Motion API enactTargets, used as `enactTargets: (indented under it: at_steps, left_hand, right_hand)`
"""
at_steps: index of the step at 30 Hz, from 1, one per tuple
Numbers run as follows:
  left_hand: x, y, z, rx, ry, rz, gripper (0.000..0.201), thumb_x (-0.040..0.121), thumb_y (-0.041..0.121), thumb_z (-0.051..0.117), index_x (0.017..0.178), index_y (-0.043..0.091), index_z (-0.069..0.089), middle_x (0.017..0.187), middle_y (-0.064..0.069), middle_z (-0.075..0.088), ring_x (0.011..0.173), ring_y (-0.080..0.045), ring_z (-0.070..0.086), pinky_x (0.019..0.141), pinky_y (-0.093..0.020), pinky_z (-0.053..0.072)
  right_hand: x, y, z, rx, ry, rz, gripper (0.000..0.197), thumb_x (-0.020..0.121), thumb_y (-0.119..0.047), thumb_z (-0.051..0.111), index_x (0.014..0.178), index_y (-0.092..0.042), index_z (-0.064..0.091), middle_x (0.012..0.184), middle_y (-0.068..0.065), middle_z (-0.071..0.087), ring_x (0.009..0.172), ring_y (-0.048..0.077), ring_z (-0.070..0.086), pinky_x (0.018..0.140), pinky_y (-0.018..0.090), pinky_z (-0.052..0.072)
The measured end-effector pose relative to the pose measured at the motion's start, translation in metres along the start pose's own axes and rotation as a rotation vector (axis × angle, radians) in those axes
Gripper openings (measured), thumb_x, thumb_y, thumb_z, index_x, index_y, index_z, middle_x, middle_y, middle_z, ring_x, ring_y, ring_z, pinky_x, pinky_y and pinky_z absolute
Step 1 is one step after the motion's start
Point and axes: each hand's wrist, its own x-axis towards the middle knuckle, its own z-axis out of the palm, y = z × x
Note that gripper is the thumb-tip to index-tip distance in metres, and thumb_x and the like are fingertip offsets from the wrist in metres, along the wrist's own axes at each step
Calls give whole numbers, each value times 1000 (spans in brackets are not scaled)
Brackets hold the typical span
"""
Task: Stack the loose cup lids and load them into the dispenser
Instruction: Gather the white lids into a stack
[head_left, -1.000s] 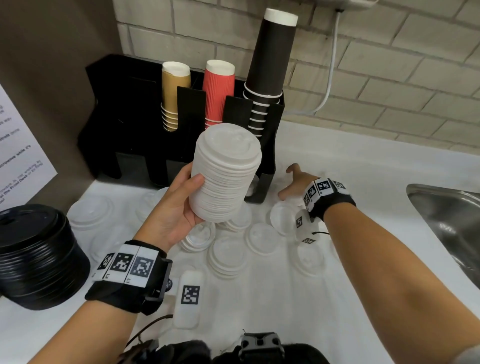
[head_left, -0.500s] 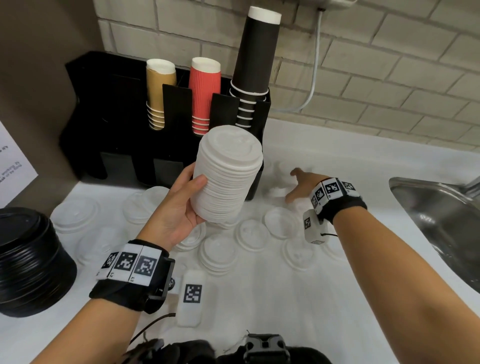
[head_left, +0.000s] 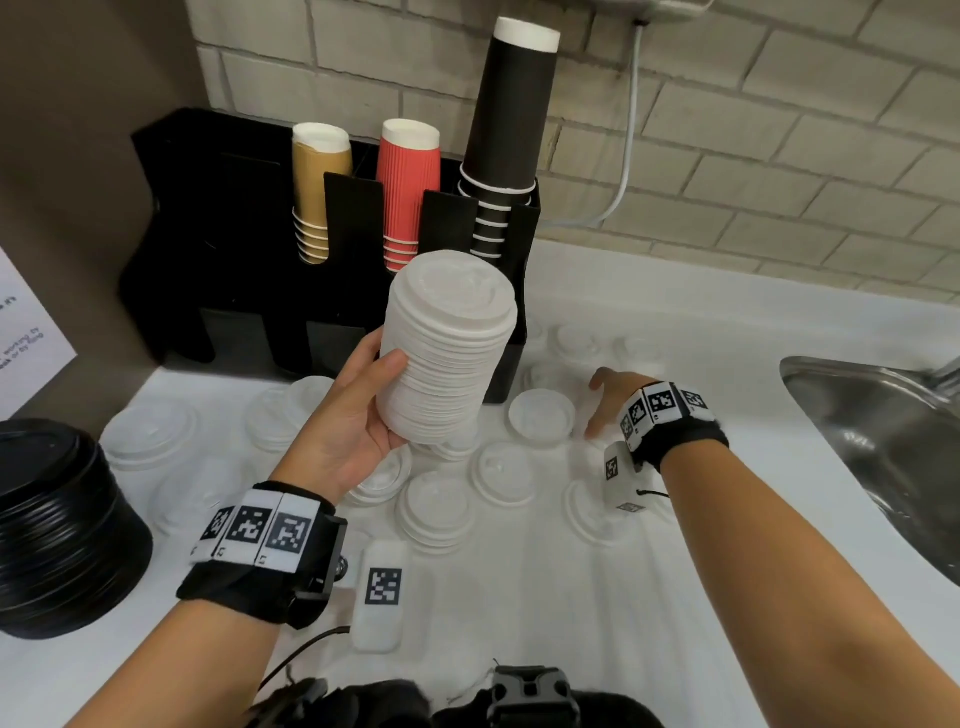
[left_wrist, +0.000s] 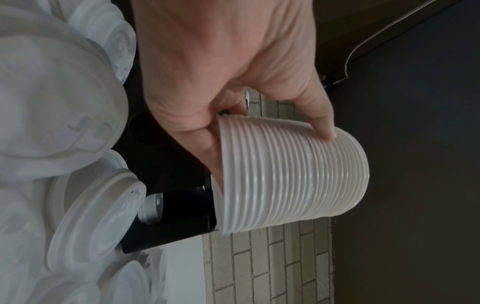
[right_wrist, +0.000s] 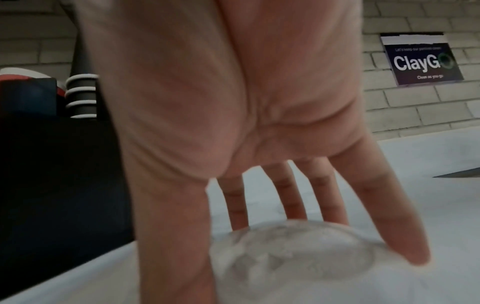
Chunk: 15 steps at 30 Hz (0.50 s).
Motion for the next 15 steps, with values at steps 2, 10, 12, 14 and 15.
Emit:
enactTargets:
  at_steps: [2,10,12,14,15]
  left_hand:
    - [2,-2,1,-8,21,5,70,68,40,81,132,29,54,129,0,64,121,-25,60,77,-41,60]
    - [6,-8,7,-59,76,43,61,71,41,78,126,28,56,124,3,67,119,-21,63,76,-37,59]
    - [6,-10,7,-64,90,43,57,75,37,72,128,28,55,124,3,67,119,-22,62,74,-36,59]
    - [6,-9,8,-36,80,42,81,59,45,88,130,28,54,126,2,67,117,-20,64,75,-37,59]
    - [6,-9,9,-25,77,43,94,49,48,93,131,28,53,126,2,67,115,-19,64,76,-37,59]
  right_hand:
    - [-4,1,-6,30,-18,17,88,54,-34,85,132,-26,44,122,8,57,97,31,59,72,35,47]
    - [-62,-11,-50,493,172,35,67,75,-33,75,133,-29,41,129,15,44,111,36,54,88,41,48]
    - [-89,-18,-57,835,253,-213,58,77,-28,76,127,-33,46,123,11,53,109,29,58,87,40,52]
    - [-115,-34,-61,1078,345,-470,50,78,-26,75,121,-37,51,113,-1,60,106,17,60,86,32,53]
    - [-126,-44,-63,1132,385,-569,48,76,-29,74,118,-38,52,108,-9,62,103,9,60,83,25,52]
